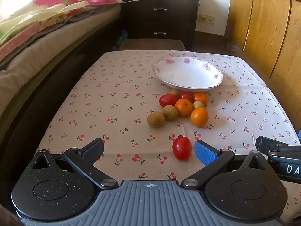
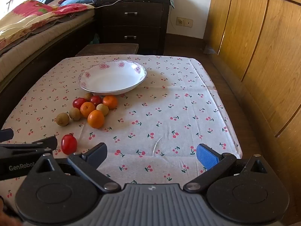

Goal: Organize fruits

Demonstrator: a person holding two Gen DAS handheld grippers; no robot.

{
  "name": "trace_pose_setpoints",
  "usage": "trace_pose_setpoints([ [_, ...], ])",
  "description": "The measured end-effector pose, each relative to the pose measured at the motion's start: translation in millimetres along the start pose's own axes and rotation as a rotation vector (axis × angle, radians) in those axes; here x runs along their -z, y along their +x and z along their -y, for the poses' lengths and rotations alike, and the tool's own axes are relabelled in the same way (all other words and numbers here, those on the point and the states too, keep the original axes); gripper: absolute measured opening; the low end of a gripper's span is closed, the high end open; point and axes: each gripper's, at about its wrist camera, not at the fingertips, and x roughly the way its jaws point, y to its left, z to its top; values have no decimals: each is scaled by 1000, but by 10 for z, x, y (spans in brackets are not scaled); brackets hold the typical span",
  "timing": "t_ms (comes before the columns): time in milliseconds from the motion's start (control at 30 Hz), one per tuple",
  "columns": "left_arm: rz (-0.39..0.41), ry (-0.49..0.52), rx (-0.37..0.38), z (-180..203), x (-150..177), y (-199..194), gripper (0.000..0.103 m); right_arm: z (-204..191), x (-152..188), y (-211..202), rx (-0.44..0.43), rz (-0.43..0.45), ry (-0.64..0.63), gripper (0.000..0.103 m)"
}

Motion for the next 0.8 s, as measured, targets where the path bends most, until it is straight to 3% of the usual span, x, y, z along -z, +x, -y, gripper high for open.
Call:
trace_pose_setpoints([
  [800, -49, -9, 4, -11, 51, 70, 103, -38, 22, 69, 2, -33, -12, 102],
])
